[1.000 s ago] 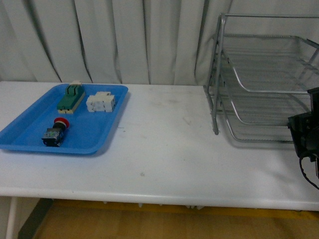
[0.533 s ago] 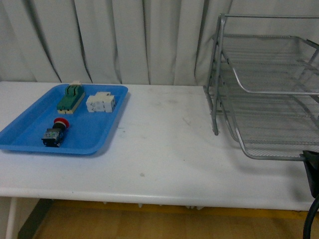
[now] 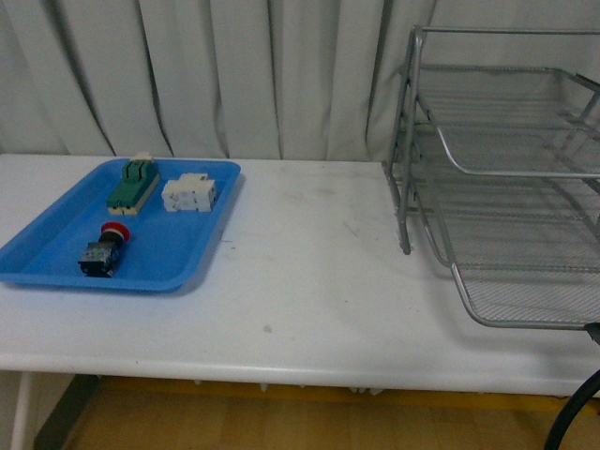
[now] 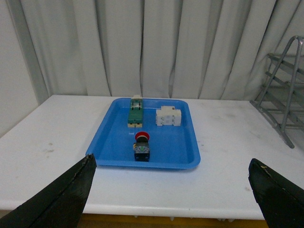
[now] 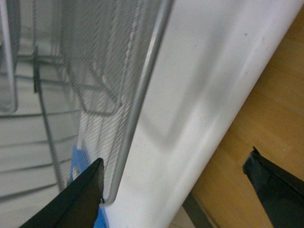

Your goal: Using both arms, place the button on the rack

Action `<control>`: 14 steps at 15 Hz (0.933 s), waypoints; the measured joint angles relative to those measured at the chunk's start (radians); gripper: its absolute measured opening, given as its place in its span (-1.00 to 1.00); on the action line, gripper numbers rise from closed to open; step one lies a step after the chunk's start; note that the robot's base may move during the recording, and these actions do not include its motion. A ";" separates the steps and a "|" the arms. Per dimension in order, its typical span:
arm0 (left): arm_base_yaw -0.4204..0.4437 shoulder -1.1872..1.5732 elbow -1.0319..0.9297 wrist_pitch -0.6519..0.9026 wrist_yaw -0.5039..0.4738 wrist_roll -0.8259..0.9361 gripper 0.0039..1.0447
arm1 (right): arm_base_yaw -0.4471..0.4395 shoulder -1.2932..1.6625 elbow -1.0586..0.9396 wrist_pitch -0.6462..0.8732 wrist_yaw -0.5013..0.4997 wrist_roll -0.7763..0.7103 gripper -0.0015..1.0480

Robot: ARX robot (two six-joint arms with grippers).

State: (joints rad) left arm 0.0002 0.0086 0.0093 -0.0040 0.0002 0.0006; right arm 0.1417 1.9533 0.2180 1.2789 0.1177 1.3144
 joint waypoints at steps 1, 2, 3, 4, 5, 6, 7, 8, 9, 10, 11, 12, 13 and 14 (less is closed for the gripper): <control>0.000 0.000 0.000 0.000 0.000 0.000 0.88 | 0.029 -0.094 -0.043 -0.002 0.028 -0.053 0.89; 0.000 0.000 0.000 0.000 0.000 0.000 0.88 | 0.069 -0.248 -0.072 -0.053 0.060 -0.137 0.88; 0.000 0.000 0.000 0.000 0.000 0.000 0.88 | 0.188 -0.496 -0.072 -0.227 0.222 -0.343 0.85; 0.000 0.000 0.000 0.000 0.000 0.000 0.88 | 0.225 -0.618 -0.114 -0.101 0.205 -0.564 0.67; 0.000 0.000 0.000 0.001 -0.004 0.000 0.88 | 0.174 -0.745 -0.141 -0.137 0.196 -0.833 0.38; 0.000 0.000 0.000 0.000 -0.003 0.000 0.88 | 0.132 -0.816 -0.175 -0.225 0.174 -1.044 0.14; 0.000 0.000 0.000 0.000 0.000 0.000 0.88 | 0.101 -0.940 -0.180 -0.370 0.128 -1.186 -0.14; 0.000 0.000 0.000 0.000 0.000 0.000 0.88 | 0.051 -1.113 -0.181 -0.469 0.081 -1.268 -0.56; 0.000 0.000 0.000 0.000 0.000 0.000 0.88 | -0.014 -1.285 -0.206 -0.629 0.017 -1.305 -0.96; 0.000 0.000 0.000 0.000 0.000 0.000 0.88 | -0.094 -1.410 -0.207 -0.748 -0.085 -1.309 -0.96; 0.000 0.000 0.000 0.000 0.000 0.000 0.88 | -0.151 -1.459 -0.207 -0.794 -0.100 -1.308 -0.96; 0.000 0.000 0.000 0.000 0.000 0.000 0.88 | -0.148 -1.489 -0.207 -0.813 -0.111 -1.308 -0.97; 0.000 0.000 0.000 0.000 0.000 0.000 0.88 | -0.141 -1.521 -0.207 -0.843 -0.115 -1.308 -0.96; 0.000 0.000 0.000 0.000 0.000 0.000 0.88 | -0.142 -1.548 -0.207 -0.877 -0.115 -1.308 -0.96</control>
State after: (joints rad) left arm 0.0002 0.0086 0.0093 -0.0040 -0.0002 0.0006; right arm -0.0002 0.4057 0.0109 0.4015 0.0025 0.0059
